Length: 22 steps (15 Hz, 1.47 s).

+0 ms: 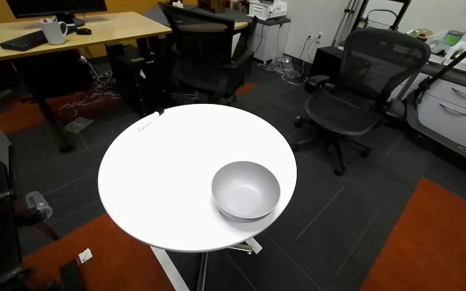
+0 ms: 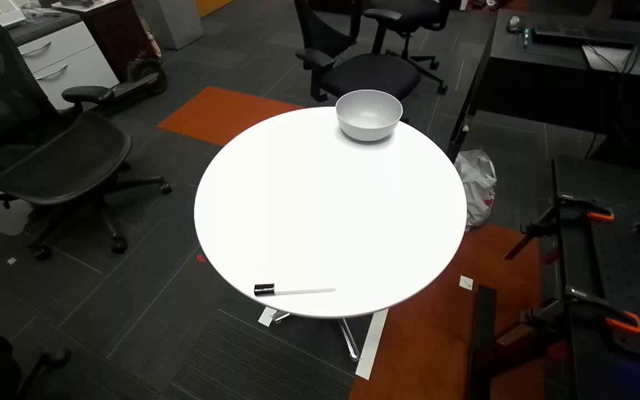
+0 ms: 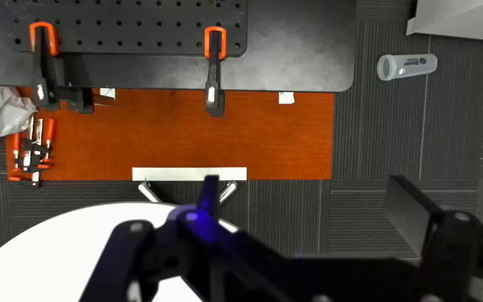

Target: Move the marker to the center of the table

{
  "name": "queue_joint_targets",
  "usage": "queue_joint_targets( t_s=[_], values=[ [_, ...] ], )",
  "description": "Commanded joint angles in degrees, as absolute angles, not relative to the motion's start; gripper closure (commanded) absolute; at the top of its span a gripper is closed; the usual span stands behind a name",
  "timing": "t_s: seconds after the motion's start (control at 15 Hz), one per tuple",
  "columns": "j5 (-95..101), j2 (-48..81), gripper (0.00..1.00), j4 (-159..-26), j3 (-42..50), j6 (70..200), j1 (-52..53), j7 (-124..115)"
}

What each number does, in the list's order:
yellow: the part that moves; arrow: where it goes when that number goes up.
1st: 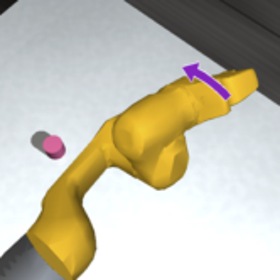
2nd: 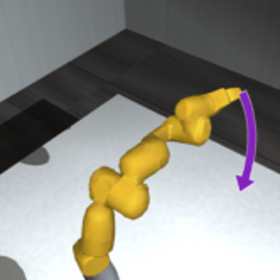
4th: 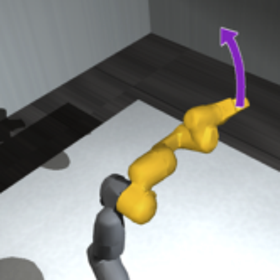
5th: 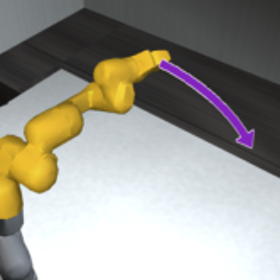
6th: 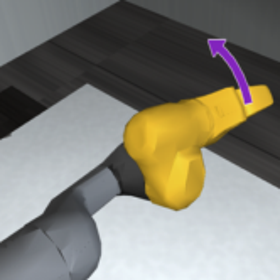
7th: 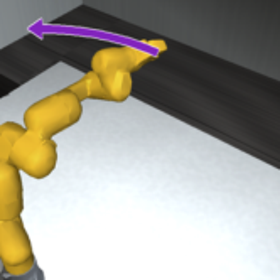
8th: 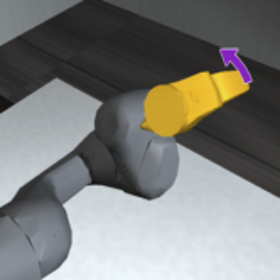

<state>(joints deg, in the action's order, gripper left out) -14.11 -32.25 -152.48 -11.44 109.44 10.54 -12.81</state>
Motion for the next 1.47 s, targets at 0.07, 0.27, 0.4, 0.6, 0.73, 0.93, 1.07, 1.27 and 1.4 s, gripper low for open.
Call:
queue_joint_targets(
  t_s=[0.07,0.27,0.4,0.6,0.73,0.93,1.07,1.27,1.4],
  values=[
    [-14.10,-32.28,0.00,-152.37,-11.47,109.24,10.46,-12.78],
    [-14.10,-32.28,0.00,-152.37,-11.47,109.24,10.46,-12.78],
    [-13.07,-31.01,0.00,-151.61,-11.53,109.75,10.11,-12.20],
    [-5.31,-25.26,0.00,-147.82,-12.33,113.02,8.09,-10.70],
    [-0.67,-19.82,0.00,-145.10,-11.49,117.64,7.24,-8.56],
    [4.09,-10.57,0.00,-140.08,-10.50,124.88,6.88,-4.38],
    [5.74,-4.41,0.00,-136.54,-9.92,130.00,7.17,-1.01],
    [7.42,3.76,0.00,-131.78,-9.44,137.28,7.57,3.42],
    [7.41,8.31,0.00,-129.19,-9.43,142.16,7.73,6.71]
  ],
)
